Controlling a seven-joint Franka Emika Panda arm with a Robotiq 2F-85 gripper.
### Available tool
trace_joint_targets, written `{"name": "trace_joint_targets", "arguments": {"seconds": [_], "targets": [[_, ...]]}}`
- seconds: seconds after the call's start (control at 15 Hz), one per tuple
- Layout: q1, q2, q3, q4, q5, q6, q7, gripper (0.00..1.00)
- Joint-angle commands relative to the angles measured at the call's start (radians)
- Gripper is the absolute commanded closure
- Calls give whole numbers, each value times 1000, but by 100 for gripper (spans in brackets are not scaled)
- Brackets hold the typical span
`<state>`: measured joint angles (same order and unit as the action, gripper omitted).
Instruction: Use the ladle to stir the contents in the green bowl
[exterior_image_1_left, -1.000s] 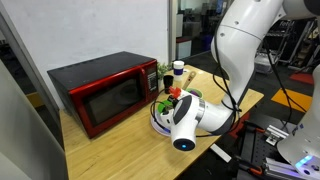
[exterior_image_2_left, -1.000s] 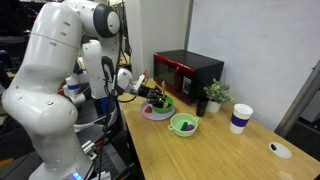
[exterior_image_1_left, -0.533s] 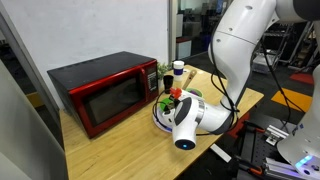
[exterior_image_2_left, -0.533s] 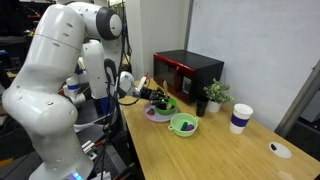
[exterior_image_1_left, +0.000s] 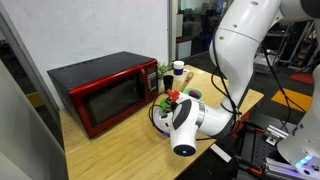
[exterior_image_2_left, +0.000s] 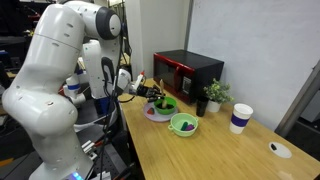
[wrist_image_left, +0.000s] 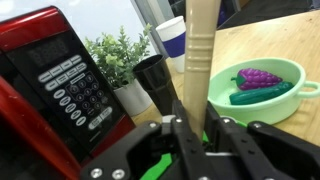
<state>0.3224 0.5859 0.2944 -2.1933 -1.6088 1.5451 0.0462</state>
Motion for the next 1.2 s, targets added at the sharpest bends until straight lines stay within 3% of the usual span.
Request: {"name": "trace_joint_targets", "arguments": {"seconds": [0.0,0.6,1.13], "targets": [[-14,-27,40,2,33,73,-6,94],[-4,-45,30,4,35,73,-25,94],[32,-66,2,-16,-99,-42,-3,94]]}}
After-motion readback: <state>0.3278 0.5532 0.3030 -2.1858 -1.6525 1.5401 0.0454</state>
